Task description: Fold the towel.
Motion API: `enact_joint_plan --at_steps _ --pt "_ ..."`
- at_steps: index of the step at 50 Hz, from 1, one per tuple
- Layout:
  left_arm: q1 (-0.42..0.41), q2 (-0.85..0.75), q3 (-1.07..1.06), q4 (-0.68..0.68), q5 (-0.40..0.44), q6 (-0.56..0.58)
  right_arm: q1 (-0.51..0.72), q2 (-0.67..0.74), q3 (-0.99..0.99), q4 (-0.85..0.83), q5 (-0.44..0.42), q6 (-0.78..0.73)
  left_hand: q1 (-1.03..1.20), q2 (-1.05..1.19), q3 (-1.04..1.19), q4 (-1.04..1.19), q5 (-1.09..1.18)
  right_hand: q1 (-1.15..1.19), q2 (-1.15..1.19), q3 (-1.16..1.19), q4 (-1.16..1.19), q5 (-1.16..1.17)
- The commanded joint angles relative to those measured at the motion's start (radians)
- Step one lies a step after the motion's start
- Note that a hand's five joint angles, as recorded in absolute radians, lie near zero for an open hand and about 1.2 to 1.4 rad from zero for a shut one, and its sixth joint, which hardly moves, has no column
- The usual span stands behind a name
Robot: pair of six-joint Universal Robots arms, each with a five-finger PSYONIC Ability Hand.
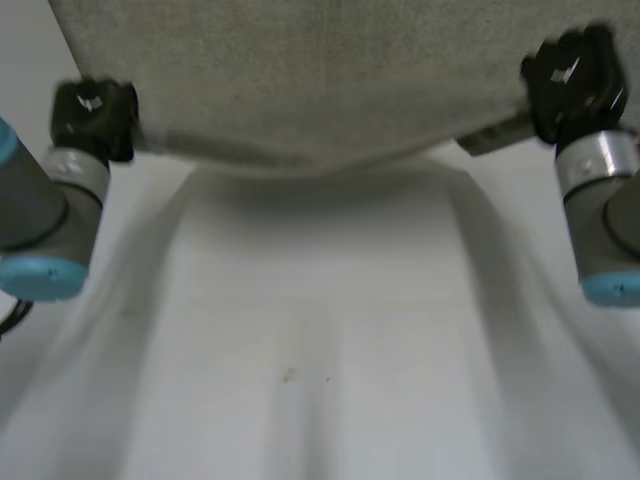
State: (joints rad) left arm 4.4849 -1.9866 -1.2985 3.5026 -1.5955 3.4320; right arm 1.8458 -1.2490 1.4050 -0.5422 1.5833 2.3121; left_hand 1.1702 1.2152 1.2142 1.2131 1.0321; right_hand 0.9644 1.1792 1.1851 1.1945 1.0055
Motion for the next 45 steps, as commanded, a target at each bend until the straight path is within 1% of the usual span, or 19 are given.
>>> enact_joint_plan --at_steps 1,7,12,13,14,16,17,19,20,22,25,27,30,36,38,39,41,42,45 --pt "0.002 -0.109 -0.197 0.127 0.042 0.013 -0.004 0.088 0.203 -0.010 -0.105 0.001 0.226 0.181 0.182 0.183 0.190 0.432 0.217 0.211 0.202 0.216" --pt "0.003 -0.118 -0.313 0.139 0.057 0.015 -0.023 0.131 0.294 0.014 -0.109 -0.011 0.226 0.181 0.182 0.183 0.190 0.432 0.217 0.211 0.202 0.216" --pt "0.017 -0.037 -0.418 0.062 0.060 0.027 -0.036 0.091 0.342 0.130 -0.108 -0.031 0.226 0.181 0.182 0.183 0.190 0.432 0.217 0.211 0.202 0.216" --pt "0.026 0.009 -0.461 0.023 0.060 0.047 -0.040 0.065 0.347 0.204 -0.108 -0.040 0.226 0.181 0.182 0.183 0.190 0.432 0.217 0.211 0.202 0.216" --pt "0.026 0.009 -0.461 0.023 0.060 0.047 -0.040 0.065 0.347 0.205 -0.108 -0.040 0.226 0.181 0.182 0.183 0.190 0.432 0.217 0.211 0.202 0.216" --pt "0.059 0.102 -0.543 -0.069 0.062 0.120 -0.063 -0.027 0.344 0.388 -0.106 -0.051 0.226 0.181 0.182 0.183 0.190 0.432 0.217 0.211 0.202 0.216" --pt "0.059 0.103 -0.544 -0.070 0.062 0.121 -0.063 -0.027 0.344 0.389 -0.106 -0.051 0.226 0.181 0.182 0.183 0.190 0.432 0.217 0.211 0.202 0.216" --pt "0.086 0.201 -0.623 -0.169 0.068 0.218 -0.112 -0.130 0.339 0.587 -0.106 -0.063 0.226 0.181 0.182 0.183 0.190 0.432 0.217 0.211 0.202 0.216" --pt "0.086 0.201 -0.624 -0.169 0.068 0.219 -0.112 -0.130 0.339 0.588 -0.106 -0.063 0.226 0.181 0.182 0.183 0.190 0.432 0.217 0.211 0.202 0.216" --pt "0.102 0.312 -0.689 -0.279 0.078 0.312 -0.163 -0.219 0.335 0.761 -0.112 -0.095 0.226 0.181 0.182 0.183 0.190 0.432 0.217 0.211 0.202 0.216" --pt "0.106 0.368 -0.714 -0.333 0.089 0.348 -0.178 -0.257 0.336 0.827 -0.120 -0.119 0.226 0.181 0.182 0.183 0.190 0.432 0.217 0.211 0.202 0.216" --pt "0.128 0.446 -0.746 -0.416 0.124 0.386 -0.192 -0.311 0.338 0.912 -0.123 -0.169 0.226 0.181 0.182 0.183 0.190 0.432 0.217 0.211 0.202 0.216" --pt "0.158 0.479 -0.752 -0.454 0.169 0.391 -0.191 -0.325 0.335 0.903 -0.131 -0.195 0.226 0.181 0.182 0.183 0.190 0.432 0.217 0.211 0.202 0.216" --pt "0.192 0.465 -0.734 -0.447 0.220 0.389 -0.180 -0.303 0.336 0.823 -0.132 -0.189 0.226 0.181 0.182 0.183 0.190 0.432 0.217 0.211 0.202 0.216" --pt "0.186 0.399 -0.697 -0.416 0.230 0.381 -0.172 -0.221 0.327 0.745 -0.126 -0.183 0.226 0.181 0.182 0.183 0.190 0.432 0.217 0.211 0.202 0.216" --pt "0.186 0.399 -0.697 -0.416 0.230 0.381 -0.172 -0.221 0.327 0.745 -0.126 -0.183 0.226 0.181 0.182 0.183 0.190 0.432 0.217 0.211 0.202 0.216" --pt "0.163 0.300 -0.636 -0.370 0.223 0.374 -0.160 -0.105 0.290 0.662 -0.102 -0.180 0.226 0.181 0.182 0.183 0.190 0.432 0.217 0.211 0.202 0.216" --pt "0.163 0.299 -0.636 -0.370 0.223 0.374 -0.160 -0.104 0.290 0.662 -0.102 -0.180 0.226 0.181 0.182 0.183 0.190 0.432 0.217 0.211 0.202 0.216" --pt "0.140 0.202 -0.550 -0.346 0.221 0.349 -0.129 -0.021 0.240 0.589 -0.045 -0.162 0.226 0.181 0.182 0.183 0.190 0.432 0.217 0.211 0.202 0.216"
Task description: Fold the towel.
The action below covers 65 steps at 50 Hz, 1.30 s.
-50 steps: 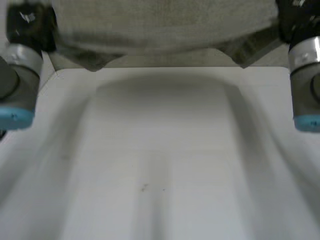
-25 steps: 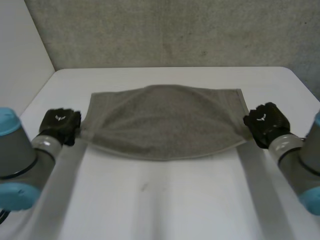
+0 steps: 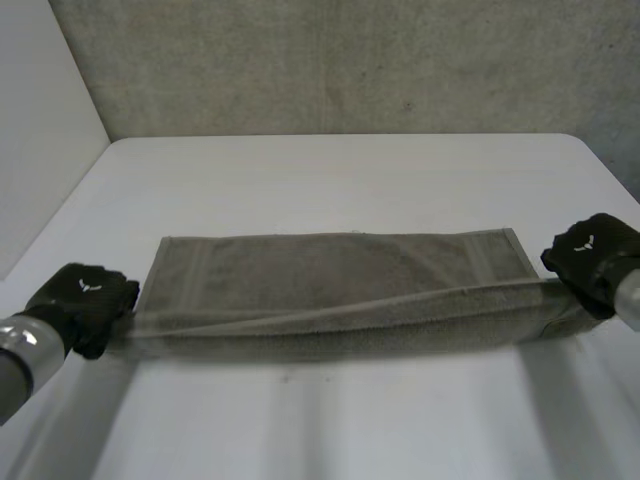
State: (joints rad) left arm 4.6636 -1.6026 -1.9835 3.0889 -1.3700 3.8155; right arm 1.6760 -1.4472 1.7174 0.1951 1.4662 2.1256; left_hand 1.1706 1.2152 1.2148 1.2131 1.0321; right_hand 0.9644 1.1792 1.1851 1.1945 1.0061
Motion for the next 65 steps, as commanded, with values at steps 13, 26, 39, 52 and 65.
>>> enact_joint_plan --at_steps 13,26,39,52,65 --pt "-0.092 -0.548 0.565 0.074 -0.084 -0.120 0.129 0.476 -0.321 -0.336 0.178 0.057 0.226 0.181 0.182 0.183 0.190 0.432 0.217 0.211 0.202 0.216" --pt "-0.151 -0.790 0.876 0.076 -0.156 -0.111 0.183 0.694 -0.544 -0.439 0.178 0.059 0.226 0.181 0.182 0.183 0.190 0.432 0.217 0.211 0.202 0.216" --pt "-0.186 -0.754 0.881 0.077 -0.176 -0.109 0.182 0.627 -0.542 -0.474 0.261 0.164 -0.996 -1.041 -1.040 -1.039 -1.032 -0.790 -1.005 -1.011 -1.020 -1.006" --pt "-0.195 -0.441 0.655 0.090 -0.176 -0.128 0.156 0.314 -0.348 -0.335 0.164 0.363 -0.996 -1.041 -1.040 -1.039 -1.032 -0.790 -1.005 -1.011 -1.020 -1.006" --pt "-0.212 -0.252 0.285 0.350 -0.169 -0.212 0.051 0.280 -0.176 -0.057 0.057 0.384 -0.996 -1.041 -1.040 -1.039 -1.032 -0.677 -0.892 -0.898 -0.907 -0.893"
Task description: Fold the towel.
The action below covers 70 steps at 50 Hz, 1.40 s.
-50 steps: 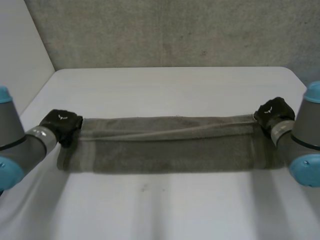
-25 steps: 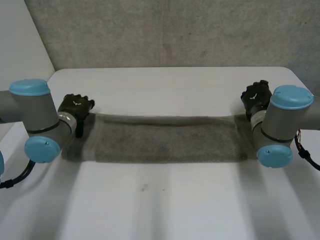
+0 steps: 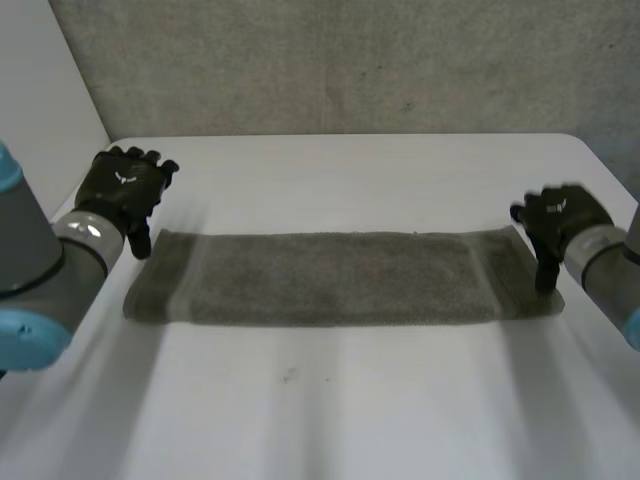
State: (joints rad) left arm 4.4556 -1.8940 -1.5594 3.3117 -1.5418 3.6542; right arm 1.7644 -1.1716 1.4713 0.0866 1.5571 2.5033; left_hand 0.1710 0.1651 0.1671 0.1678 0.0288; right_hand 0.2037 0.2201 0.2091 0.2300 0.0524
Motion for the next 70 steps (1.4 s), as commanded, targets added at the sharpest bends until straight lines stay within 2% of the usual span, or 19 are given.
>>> enact_joint_plan --at_steps 1,10,17,19,21,26,39,44,47,50,55,57,58,61,62,64,67,69,70 --pt "-0.004 0.046 -0.169 0.159 0.003 -0.062 -0.051 0.004 0.090 0.033 -0.049 0.006 0.004 0.009 0.007 0.007 -0.029 0.145 0.128 0.140 0.119 0.122" --pt "-0.001 0.039 -0.240 0.255 0.003 -0.068 -0.108 0.073 0.178 -0.194 -0.123 0.003 0.004 0.009 0.007 0.007 -0.029 0.418 0.402 0.413 0.392 0.395" --pt "0.001 0.039 -0.252 0.256 0.003 -0.068 -0.131 0.113 0.179 -0.235 -0.123 -0.006 0.004 0.009 0.007 0.007 -0.029 0.548 0.531 0.542 0.521 0.524" --pt "0.001 0.039 -0.252 0.256 0.003 -0.068 -0.140 0.130 0.175 -0.238 -0.123 -0.008 0.004 0.009 0.007 0.007 -0.029 0.816 0.800 0.811 0.790 0.793" --pt "0.001 0.039 -0.254 0.256 0.003 -0.066 -0.144 0.135 0.173 -0.243 -0.124 -0.008 0.004 0.009 0.007 0.007 -0.029 0.963 0.947 0.958 0.937 0.940" --pt "-0.001 0.038 -0.258 0.258 0.003 -0.068 -0.163 0.151 0.170 -0.251 -0.141 -0.011 0.004 0.009 0.007 0.007 -0.029 1.192 1.175 1.186 1.165 1.168" --pt "0.001 0.038 -0.264 0.258 0.003 -0.068 -0.273 0.142 0.118 -0.240 -0.111 -0.070 0.004 0.009 0.007 0.007 -0.029 1.193 1.176 1.187 1.166 1.169" --pt "0.002 0.041 -0.266 0.258 0.003 -0.068 -0.414 0.126 0.034 -0.216 0.052 -0.204 0.004 0.009 0.007 0.007 -0.029 1.193 1.176 1.187 1.166 1.169" --pt "0.002 0.044 -0.268 0.258 0.003 -0.068 -0.433 0.122 0.017 -0.215 0.074 -0.219 0.004 0.009 0.007 0.007 -0.029 1.193 1.176 1.187 1.166 1.169" --pt "0.001 0.044 -0.268 0.258 0.003 -0.068 -0.421 0.105 0.004 -0.217 0.051 -0.198 0.004 0.009 0.007 0.007 -0.029 1.193 1.176 1.187 1.166 1.169" --pt "-0.001 0.044 -0.269 0.258 0.003 -0.068 -0.318 0.020 0.003 -0.222 -0.006 -0.069 0.004 0.009 0.007 0.007 -0.029 1.193 1.176 1.187 1.166 1.169" --pt "-0.001 0.044 -0.269 0.258 0.003 -0.068 -0.193 -0.045 0.000 -0.229 -0.034 0.017 0.004 0.009 0.007 0.007 -0.029 1.193 1.176 1.187 1.166 1.169" --pt "-0.001 0.044 -0.271 0.258 0.003 -0.068 -0.192 -0.045 0.000 -0.229 -0.034 0.017 0.004 0.009 0.007 0.007 -0.029 1.193 1.176 1.187 1.166 1.169" --pt "-0.001 0.044 -0.271 0.258 0.002 -0.068 0.014 -0.071 -0.009 -0.237 -0.075 0.092 0.004 0.009 0.007 0.007 -0.029 1.193 1.176 1.187 1.166 1.169" --pt "0.001 0.044 -0.271 0.258 0.002 -0.068 0.015 -0.071 -0.009 -0.237 -0.075 0.092 0.004 0.009 0.007 0.007 -0.029 1.193 1.176 1.187 1.166 1.169" --pt "0.001 0.044 -0.271 0.258 0.002 -0.068 0.171 -0.066 -0.017 -0.255 -0.107 0.103 0.004 0.009 0.007 0.007 -0.029 1.193 1.176 1.187 1.166 1.169" --pt "0.001 0.046 -0.271 0.258 0.002 -0.068 0.239 -0.063 -0.017 -0.265 -0.121 0.104 0.004 0.009 0.007 0.007 -0.029 1.193 1.176 1.187 1.166 1.169" --pt "0.001 0.044 -0.271 0.259 0.002 -0.068 0.370 -0.037 -0.019 -0.278 -0.149 0.100 0.004 0.009 0.007 0.007 -0.029 1.193 1.176 1.187 1.166 1.169" --pt "0.001 0.044 -0.271 0.259 0.002 -0.068 0.371 -0.037 -0.019 -0.278 -0.149 0.100 0.004 0.009 0.007 0.007 -0.029 1.193 1.176 1.187 1.166 1.169"
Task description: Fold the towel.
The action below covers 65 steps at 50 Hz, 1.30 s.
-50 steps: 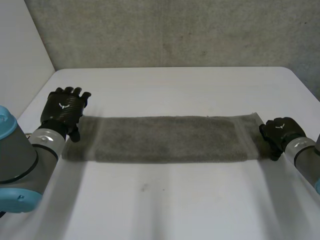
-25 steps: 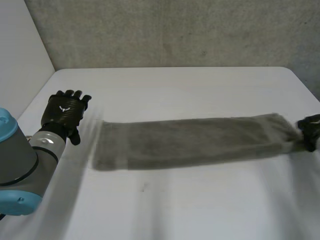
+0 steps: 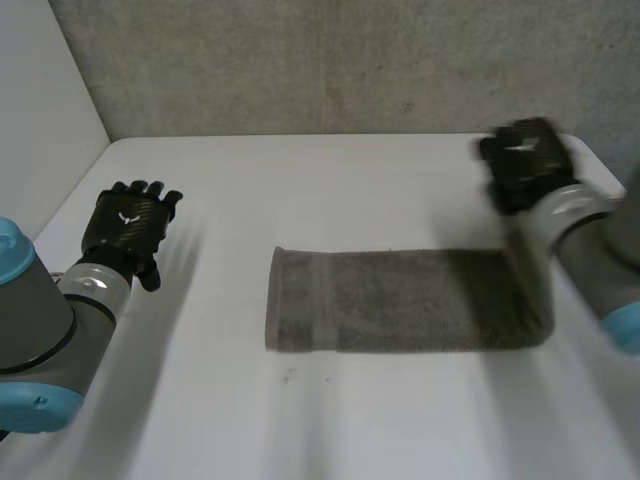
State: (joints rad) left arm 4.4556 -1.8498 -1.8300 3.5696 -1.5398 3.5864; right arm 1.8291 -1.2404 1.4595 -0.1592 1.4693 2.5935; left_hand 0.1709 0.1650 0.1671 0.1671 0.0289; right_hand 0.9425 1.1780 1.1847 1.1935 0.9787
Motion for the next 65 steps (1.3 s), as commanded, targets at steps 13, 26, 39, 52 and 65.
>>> enact_joint_plan --at_steps 13,26,39,52,65 --pt "-0.002 -0.005 -0.002 0.003 0.001 0.000 0.533 0.291 -0.022 -0.039 -0.075 -0.039 0.004 0.010 0.007 0.007 -0.029 0.137 -0.098 -0.105 -0.114 -0.073" --pt "-0.029 -0.012 -0.017 0.018 0.001 0.000 0.409 0.118 0.048 -0.010 0.002 0.039 0.004 0.010 0.007 0.007 -0.029 -0.768 -1.003 -1.010 -1.019 -0.979" --pt "-0.101 0.001 -0.023 0.018 0.000 -0.003 0.096 -0.053 0.353 -0.011 -0.018 0.139 0.004 0.010 0.007 0.007 -0.029 -0.768 -1.003 -1.010 -1.019 -0.979" --pt "-0.213 0.037 -0.026 0.017 -0.008 -0.005 -0.050 0.044 0.429 -0.175 -0.064 0.123 0.004 0.010 0.007 0.007 -0.029 0.454 0.218 0.211 0.203 0.243" --pt "-0.165 0.041 -0.029 0.017 -0.011 -0.005 0.074 0.038 0.290 -0.171 -0.052 0.093 0.004 0.010 0.007 0.007 -0.029 0.454 0.218 0.212 0.203 0.243"
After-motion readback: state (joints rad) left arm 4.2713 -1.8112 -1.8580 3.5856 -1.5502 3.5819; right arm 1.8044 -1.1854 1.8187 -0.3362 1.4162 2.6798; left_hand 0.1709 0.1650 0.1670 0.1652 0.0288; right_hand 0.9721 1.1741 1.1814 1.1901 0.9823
